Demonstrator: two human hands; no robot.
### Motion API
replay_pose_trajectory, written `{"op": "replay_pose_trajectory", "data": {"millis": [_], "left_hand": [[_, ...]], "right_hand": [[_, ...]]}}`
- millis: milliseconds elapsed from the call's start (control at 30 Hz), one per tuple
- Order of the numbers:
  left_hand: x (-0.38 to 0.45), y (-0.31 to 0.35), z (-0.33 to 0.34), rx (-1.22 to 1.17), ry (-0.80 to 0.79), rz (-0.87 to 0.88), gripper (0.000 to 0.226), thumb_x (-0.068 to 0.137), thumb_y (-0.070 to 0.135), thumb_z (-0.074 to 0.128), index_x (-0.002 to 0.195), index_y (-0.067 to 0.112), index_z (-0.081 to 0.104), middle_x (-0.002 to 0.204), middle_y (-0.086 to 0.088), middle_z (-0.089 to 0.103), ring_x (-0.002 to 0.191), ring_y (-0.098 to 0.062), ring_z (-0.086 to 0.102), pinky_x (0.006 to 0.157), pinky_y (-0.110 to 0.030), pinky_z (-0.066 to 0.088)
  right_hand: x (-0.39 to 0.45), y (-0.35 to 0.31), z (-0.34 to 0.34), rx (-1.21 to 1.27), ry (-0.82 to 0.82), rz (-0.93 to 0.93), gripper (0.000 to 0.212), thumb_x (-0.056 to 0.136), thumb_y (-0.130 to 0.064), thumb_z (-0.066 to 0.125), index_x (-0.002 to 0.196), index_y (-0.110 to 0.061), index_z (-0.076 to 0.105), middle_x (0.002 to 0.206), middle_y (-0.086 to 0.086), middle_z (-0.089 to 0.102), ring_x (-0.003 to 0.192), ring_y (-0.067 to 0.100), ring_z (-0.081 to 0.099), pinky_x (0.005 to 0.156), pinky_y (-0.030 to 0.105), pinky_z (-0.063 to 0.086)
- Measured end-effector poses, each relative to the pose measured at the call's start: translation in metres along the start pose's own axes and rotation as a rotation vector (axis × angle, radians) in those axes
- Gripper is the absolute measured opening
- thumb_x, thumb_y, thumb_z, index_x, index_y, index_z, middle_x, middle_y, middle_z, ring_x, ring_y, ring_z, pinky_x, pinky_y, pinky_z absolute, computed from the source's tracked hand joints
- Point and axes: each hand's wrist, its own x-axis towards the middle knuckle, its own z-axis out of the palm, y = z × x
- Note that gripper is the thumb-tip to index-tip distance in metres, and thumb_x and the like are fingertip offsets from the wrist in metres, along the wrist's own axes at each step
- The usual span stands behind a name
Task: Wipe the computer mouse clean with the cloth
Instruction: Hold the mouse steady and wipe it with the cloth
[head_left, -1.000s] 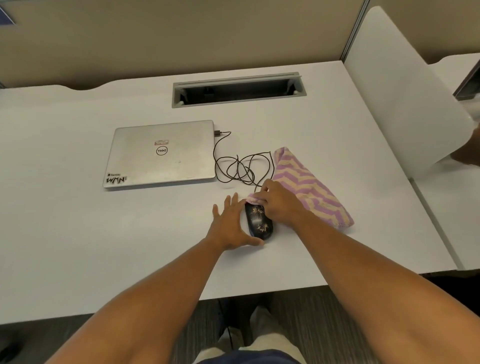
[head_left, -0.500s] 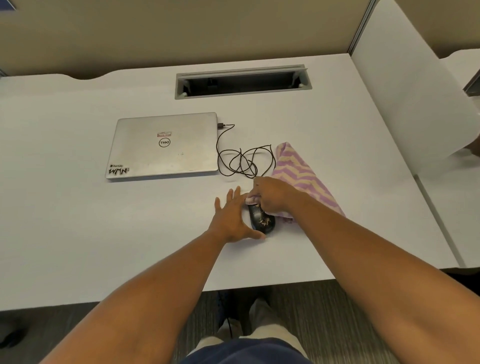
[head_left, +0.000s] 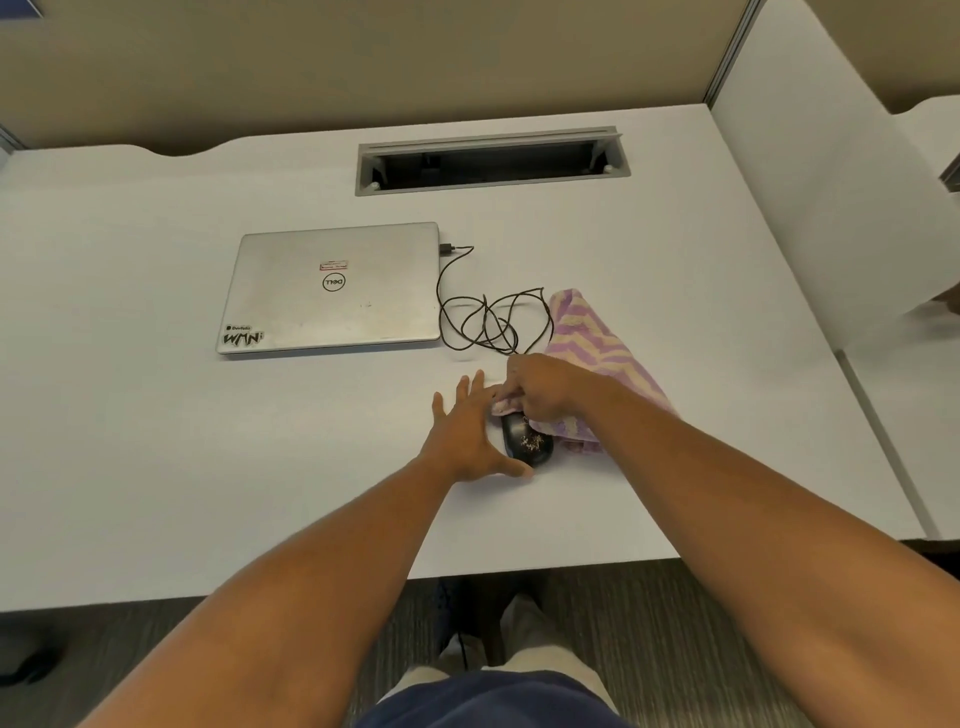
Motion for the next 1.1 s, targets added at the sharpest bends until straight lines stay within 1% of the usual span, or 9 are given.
{"op": "replay_pose_trajectory", "data": {"millis": [133, 233, 333, 467, 567, 667, 733, 933, 1100], "left_hand": [[0.002, -0.004, 0.002, 0.003, 0.002, -0.011, 0.132, 0.050, 0.062, 0.090, 0.156, 0.030, 0.020, 0.168, -0.001, -0.002, 0.152, -0.014, -0.016, 0.119, -0.047, -0.018], [0.003, -0.004, 0.002, 0.016, 0.000, -0.024, 0.132, 0.049, 0.062, 0.090, 0.156, 0.029, 0.020, 0.168, 0.000, -0.002, 0.152, -0.013, -0.015, 0.120, -0.046, -0.017], [0.002, -0.003, 0.001, 0.010, 0.002, -0.016, 0.130, 0.051, 0.060, 0.090, 0.156, 0.029, 0.020, 0.168, -0.001, -0.001, 0.152, -0.014, -0.014, 0.120, -0.047, -0.017], [0.001, -0.001, 0.000, 0.015, 0.001, -0.015, 0.131, 0.052, 0.059, 0.091, 0.157, 0.029, 0.019, 0.168, -0.002, -0.001, 0.153, -0.015, -0.013, 0.120, -0.048, -0.016], [0.001, -0.001, 0.000, 0.023, 0.003, -0.013, 0.129, 0.052, 0.058, 0.091, 0.156, 0.030, 0.019, 0.168, -0.002, -0.001, 0.153, -0.015, -0.013, 0.120, -0.048, -0.016], [0.002, -0.002, 0.000, 0.029, -0.003, -0.023, 0.130, 0.052, 0.060, 0.090, 0.156, 0.028, 0.019, 0.168, -0.002, -0.001, 0.153, -0.015, -0.013, 0.120, -0.048, -0.015], [0.002, -0.003, 0.001, 0.036, -0.006, -0.027, 0.131, 0.052, 0.061, 0.089, 0.157, 0.027, 0.018, 0.168, -0.001, -0.002, 0.153, -0.015, -0.014, 0.120, -0.048, -0.016], [0.001, -0.001, -0.001, 0.037, -0.013, -0.030, 0.131, 0.053, 0.060, 0.090, 0.157, 0.027, 0.017, 0.168, -0.001, -0.003, 0.152, -0.015, -0.015, 0.120, -0.048, -0.017], [0.002, 0.000, -0.001, 0.049, -0.014, -0.032, 0.131, 0.053, 0.061, 0.089, 0.157, 0.027, 0.018, 0.168, -0.002, -0.001, 0.153, -0.016, -0.013, 0.120, -0.048, -0.015]], "right_hand": [[-0.005, 0.000, -0.007, -0.063, -0.129, -0.083, 0.025, 0.089, -0.017, 0.063, 0.111, -0.026, 0.073, 0.108, 0.000, 0.056, 0.105, 0.015, 0.051, 0.093, 0.030, 0.044], [-0.012, 0.006, -0.022, -0.009, -0.197, -0.062, 0.028, 0.085, -0.012, 0.066, 0.109, -0.024, 0.074, 0.091, -0.009, 0.057, 0.094, 0.008, 0.052, 0.082, 0.020, 0.042], [-0.017, 0.019, -0.028, 0.152, -0.033, -0.007, 0.027, 0.085, -0.011, 0.066, 0.109, -0.019, 0.074, 0.091, -0.010, 0.063, 0.097, 0.010, 0.058, 0.075, 0.016, 0.041], [-0.012, 0.025, -0.022, 0.183, 0.120, 0.068, 0.031, 0.088, -0.010, 0.060, 0.118, -0.012, 0.069, 0.123, 0.006, 0.065, 0.118, 0.019, 0.055, 0.091, 0.020, 0.035], [-0.009, 0.021, -0.013, 0.185, 0.120, 0.069, 0.029, 0.088, -0.009, 0.062, 0.116, -0.011, 0.070, 0.118, 0.008, 0.065, 0.113, 0.021, 0.056, 0.089, 0.023, 0.038], [-0.012, 0.024, -0.019, 0.184, -0.026, 0.068, 0.027, 0.084, -0.009, 0.067, 0.109, -0.017, 0.073, 0.101, -0.002, 0.064, 0.098, 0.014, 0.056, 0.082, 0.025, 0.042], [-0.016, 0.030, -0.026, 0.167, -0.091, 0.090, 0.028, 0.083, -0.009, 0.068, 0.108, -0.020, 0.074, 0.103, -0.002, 0.067, 0.099, 0.014, 0.057, 0.085, 0.029, 0.047], [-0.012, 0.029, -0.025, 0.193, 0.230, 0.135, 0.028, 0.089, -0.008, 0.059, 0.114, -0.009, 0.071, 0.122, 0.008, 0.067, 0.116, 0.019, 0.057, 0.088, 0.019, 0.038], [-0.006, 0.018, -0.016, 0.172, 0.057, 0.077, 0.027, 0.085, -0.006, 0.064, 0.109, -0.013, 0.074, 0.112, 0.005, 0.068, 0.103, 0.017, 0.059, 0.077, 0.021, 0.044]]}}
